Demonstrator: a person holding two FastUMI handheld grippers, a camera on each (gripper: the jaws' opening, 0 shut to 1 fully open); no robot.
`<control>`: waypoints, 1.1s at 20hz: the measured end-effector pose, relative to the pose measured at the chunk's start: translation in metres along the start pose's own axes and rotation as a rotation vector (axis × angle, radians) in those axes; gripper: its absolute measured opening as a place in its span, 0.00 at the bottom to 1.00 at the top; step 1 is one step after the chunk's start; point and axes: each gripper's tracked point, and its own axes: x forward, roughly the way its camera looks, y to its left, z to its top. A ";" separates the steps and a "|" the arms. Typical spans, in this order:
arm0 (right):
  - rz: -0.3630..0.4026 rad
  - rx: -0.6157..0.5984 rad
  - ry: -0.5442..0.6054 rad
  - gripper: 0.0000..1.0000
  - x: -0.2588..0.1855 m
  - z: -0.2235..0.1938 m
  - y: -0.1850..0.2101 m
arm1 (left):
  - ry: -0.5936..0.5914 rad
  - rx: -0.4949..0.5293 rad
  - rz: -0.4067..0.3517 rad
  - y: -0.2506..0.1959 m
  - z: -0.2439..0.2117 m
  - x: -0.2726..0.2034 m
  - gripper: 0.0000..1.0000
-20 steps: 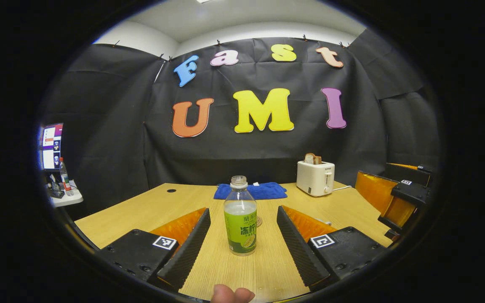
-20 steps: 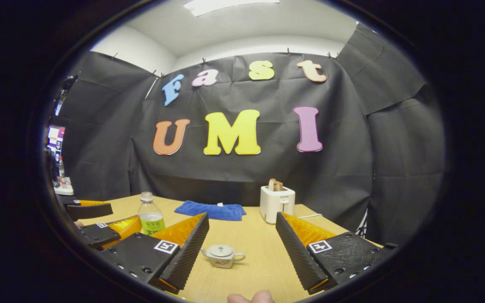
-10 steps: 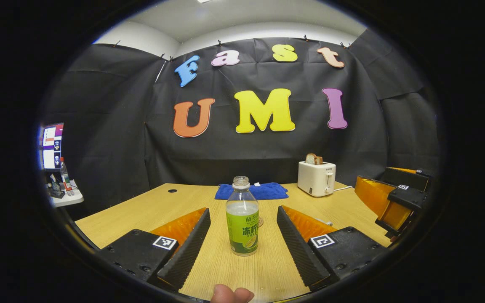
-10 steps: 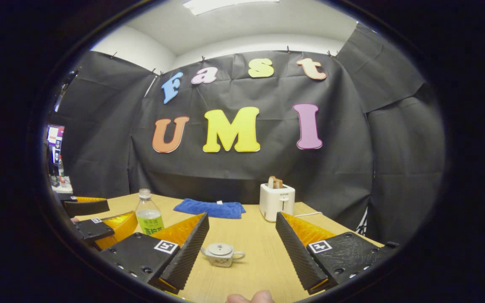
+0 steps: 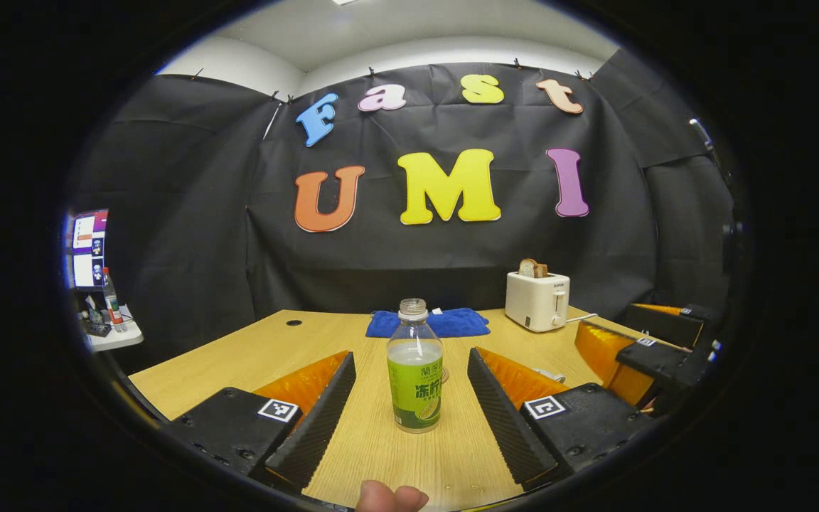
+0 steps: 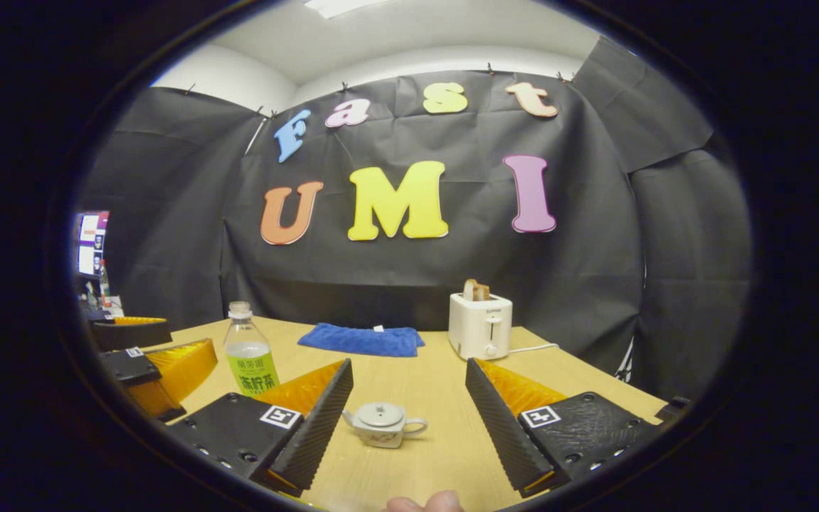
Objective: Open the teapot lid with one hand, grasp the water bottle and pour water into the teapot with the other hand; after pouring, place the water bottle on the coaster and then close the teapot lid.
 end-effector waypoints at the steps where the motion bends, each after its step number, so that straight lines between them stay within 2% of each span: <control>1: 0.000 -0.003 0.015 0.96 0.005 -0.007 0.002 | -0.002 0.002 0.002 0.002 0.001 0.000 0.99; 14: 0.024 -0.048 0.120 0.97 0.077 -0.063 0.027 | 0.007 0.007 0.043 0.025 -0.001 0.005 0.99; 16: 0.026 -0.049 0.137 0.87 0.083 -0.069 0.029 | 0.011 0.007 0.045 0.027 -0.004 0.007 0.99; 17: 0.027 -0.046 0.143 0.78 0.085 -0.072 0.029 | 0.012 0.007 0.046 0.028 -0.003 0.007 0.99; 18: 0.025 -0.047 0.149 0.75 0.088 -0.074 0.030 | 0.014 0.007 0.047 0.030 -0.004 0.008 0.99; 19: 0.026 -0.048 0.158 0.65 0.089 -0.077 0.031 | 0.017 0.006 0.048 0.030 -0.005 0.010 0.99; 20: 0.029 -0.049 0.168 0.60 0.090 -0.080 0.032 | 0.020 0.004 0.049 0.032 -0.006 0.009 0.99; 21: 0.034 -0.047 0.170 0.49 0.091 -0.080 0.035 | 0.024 0.002 0.050 0.032 -0.008 0.010 0.99; 22: 0.031 -0.051 0.168 0.46 0.092 -0.079 0.036 | 0.025 -0.001 0.052 0.034 -0.008 0.011 0.99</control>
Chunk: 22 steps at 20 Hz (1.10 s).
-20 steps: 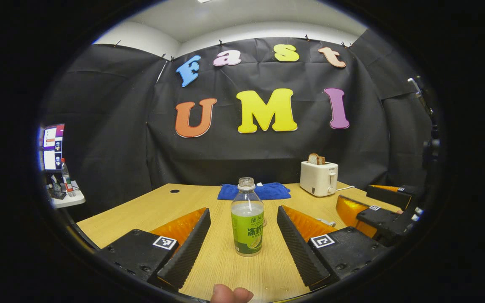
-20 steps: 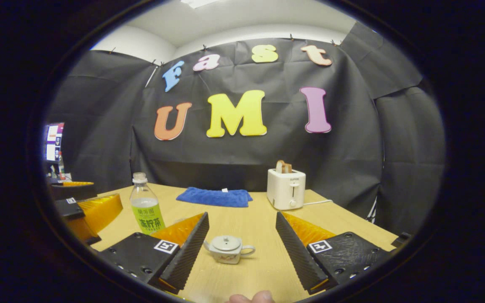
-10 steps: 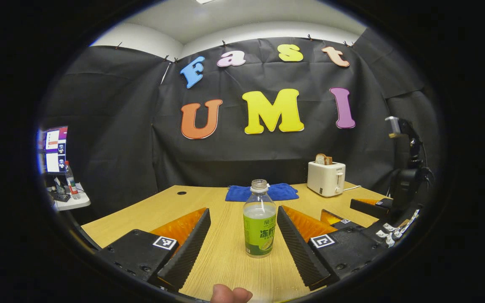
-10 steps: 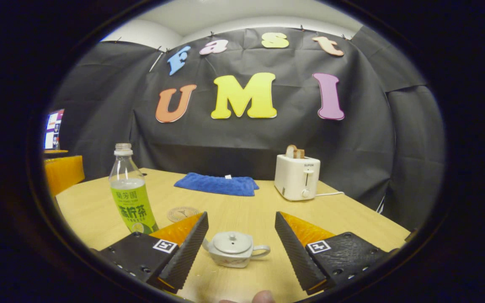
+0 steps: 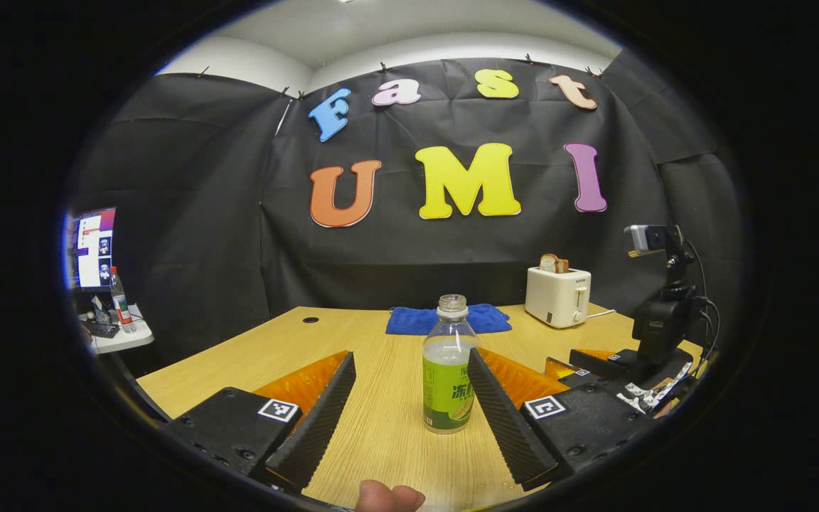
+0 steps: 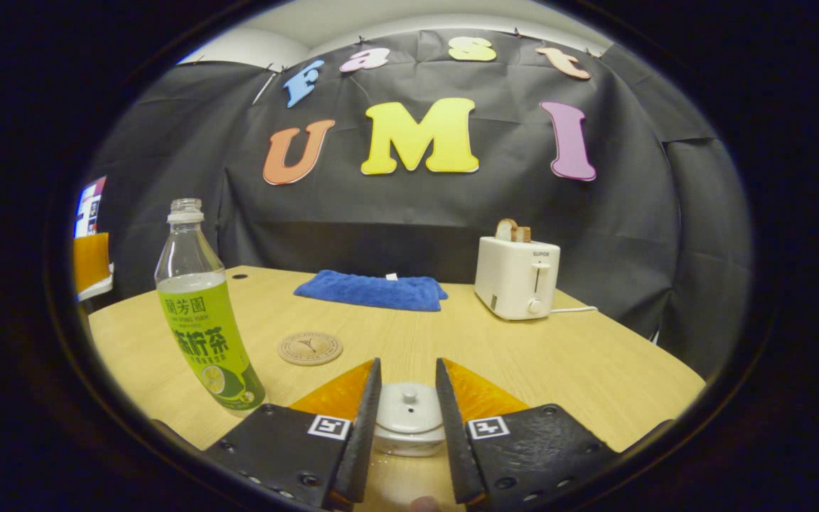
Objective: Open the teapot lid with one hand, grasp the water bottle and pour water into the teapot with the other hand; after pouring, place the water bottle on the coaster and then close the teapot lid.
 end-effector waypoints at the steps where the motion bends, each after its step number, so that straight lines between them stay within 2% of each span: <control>1: -0.002 -0.010 0.003 0.36 -0.001 -0.001 0.000 | 0.002 -0.001 0.002 0.001 0.000 0.000 0.99; 2: 0.005 -0.013 0.006 0.34 0.001 -0.001 0.002 | 0.003 -0.001 0.002 0.001 -0.001 0.000 0.99; 3: -0.035 -0.016 0.001 0.33 0.002 -0.003 -0.004 | 0.004 0.000 0.004 0.001 -0.002 0.002 0.99; 5: -0.037 -0.021 0.014 0.06 0.002 -0.002 -0.006 | 0.003 0.000 0.003 0.001 -0.001 0.002 0.99; 6: -0.036 -0.020 0.006 0.12 0.001 -0.001 -0.006 | 0.003 -0.001 0.003 0.001 -0.001 0.001 0.99; 7: -0.036 -0.018 0.014 0.07 0.002 -0.005 -0.004 | 0.005 -0.003 0.001 0.001 -0.002 0.002 0.99; 8: -0.027 -0.011 0.014 0.07 -0.002 -0.002 -0.005 | 0.007 -0.006 -0.001 0.001 -0.001 0.001 0.99; 9: -0.023 -0.013 0.010 0.01 0.003 -0.003 -0.004 | 0.008 -0.008 -0.003 0.000 -0.003 0.003 0.99; 13: 0.010 -0.009 -0.009 0.00 -0.002 0.006 -0.002 | 0.026 -0.021 -0.025 -0.003 -0.013 0.006 0.99; 17: 0.017 0.014 -0.069 0.00 -0.008 0.030 -0.010 | 0.092 -0.093 -0.078 -0.014 -0.036 0.011 0.99; 22: 0.024 0.015 -0.064 0.00 -0.025 0.038 -0.021 | 0.177 -0.067 -0.109 -0.025 -0.070 0.024 1.00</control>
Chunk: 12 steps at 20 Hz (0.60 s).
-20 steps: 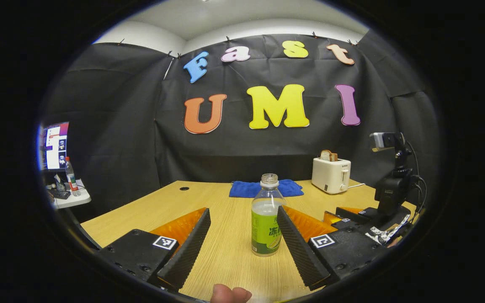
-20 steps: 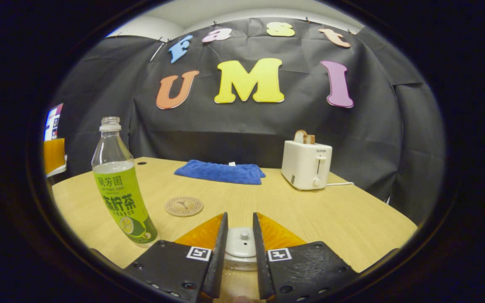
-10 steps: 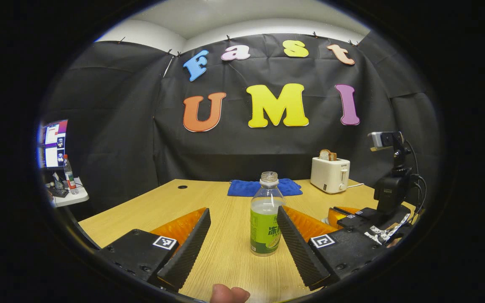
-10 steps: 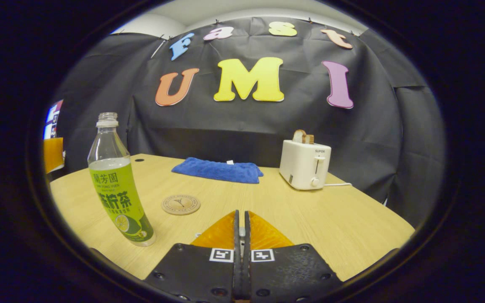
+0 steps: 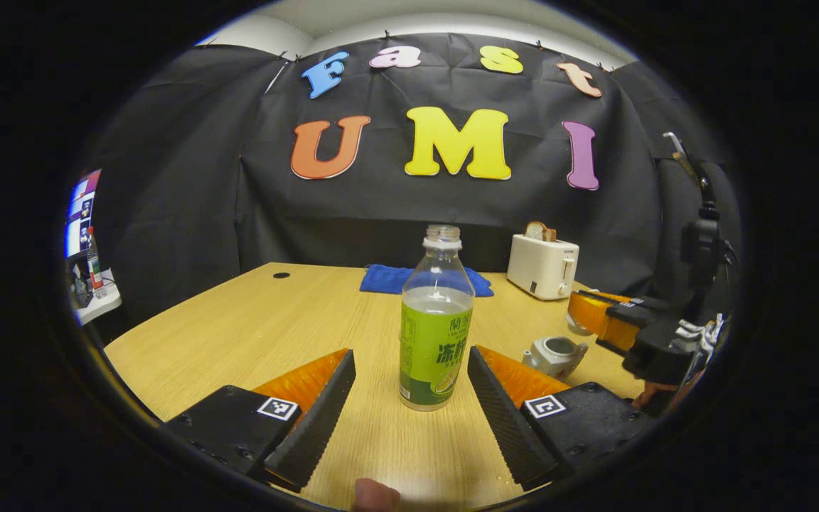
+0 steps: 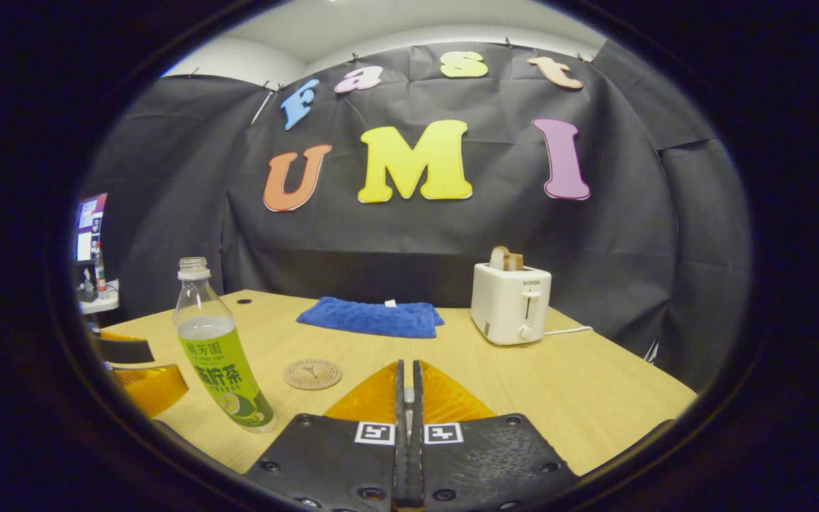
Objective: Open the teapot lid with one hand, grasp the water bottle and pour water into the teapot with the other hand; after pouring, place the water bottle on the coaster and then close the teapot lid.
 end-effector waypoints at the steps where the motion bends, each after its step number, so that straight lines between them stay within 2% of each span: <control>1: 0.003 0.003 0.006 0.00 -0.005 -0.001 -0.001 | 0.015 -0.003 -0.014 -0.004 -0.005 0.004 1.00; 6: -0.010 -0.009 -0.010 0.00 -0.027 0.004 -0.013 | 0.053 0.002 -0.028 -0.012 -0.019 0.028 1.00; 12: -0.012 -0.006 -0.001 0.00 -0.034 0.001 -0.021 | 0.059 -0.028 -0.026 -0.016 -0.024 0.052 1.00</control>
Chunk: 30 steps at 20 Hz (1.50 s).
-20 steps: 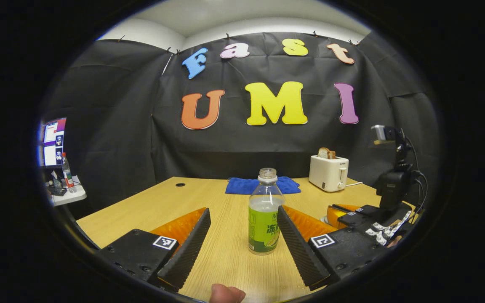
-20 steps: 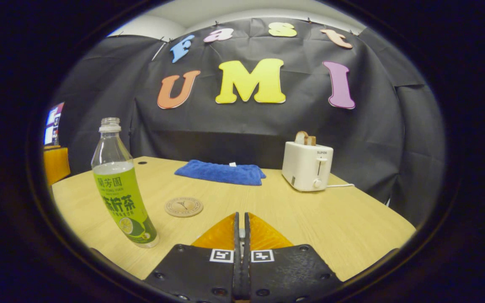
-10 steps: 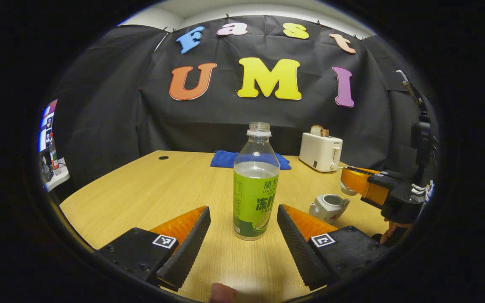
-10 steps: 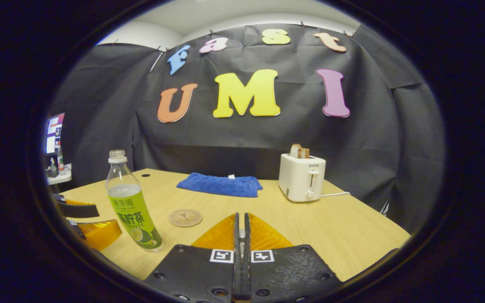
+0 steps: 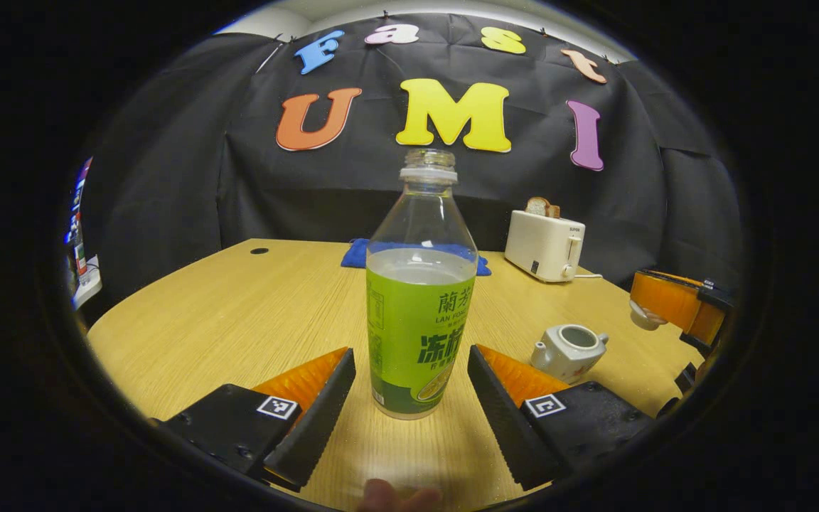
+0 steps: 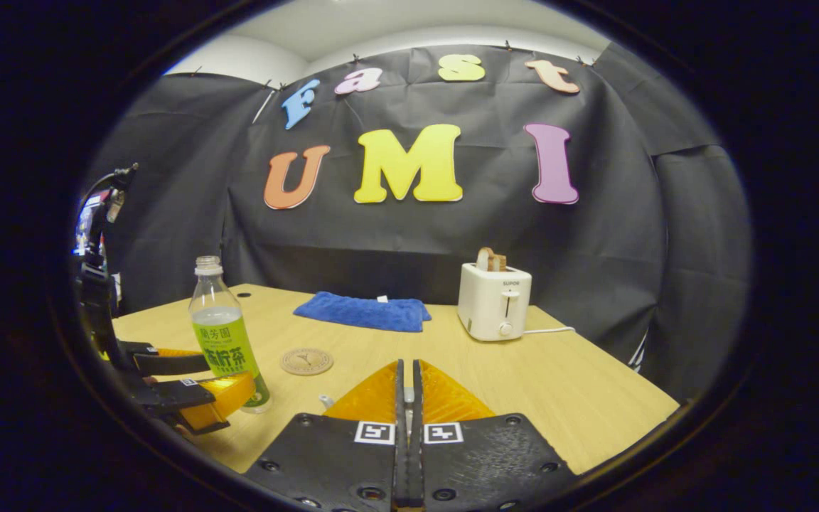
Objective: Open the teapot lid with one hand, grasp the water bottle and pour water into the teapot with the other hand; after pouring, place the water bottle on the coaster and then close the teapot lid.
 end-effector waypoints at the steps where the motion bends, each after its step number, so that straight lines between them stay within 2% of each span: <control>1: 0.005 0.006 0.007 0.00 0.000 -0.002 0.001 | 0.000 -0.005 0.004 0.002 0.000 0.004 1.00; 7: 0.006 0.010 0.014 0.00 -0.002 -0.004 -0.004 | 0.021 0.011 0.016 0.006 -0.001 0.012 0.97; 9: 0.011 0.020 0.017 0.00 -0.004 -0.005 -0.006 | 0.016 0.018 0.016 0.005 0.002 0.013 0.90; 10: 0.011 0.020 0.017 0.00 -0.004 -0.004 -0.007 | 0.019 0.028 0.018 0.005 0.002 0.012 0.82; 16: 0.013 0.028 0.005 0.00 -0.013 0.000 -0.021 | 0.063 0.155 0.055 0.006 0.006 0.007 0.78; 20: 0.005 0.034 0.000 0.00 -0.018 0.002 -0.033 | 0.080 0.361 0.143 0.022 0.019 -0.003 0.76; 24: -0.004 0.031 -0.003 0.00 -0.023 0.000 -0.047 | 0.129 0.589 0.178 0.030 0.022 -0.008 0.73; 30: -0.018 0.044 0.008 0.00 -0.027 -0.008 -0.065 | 0.198 0.880 0.222 0.050 0.026 -0.017 0.75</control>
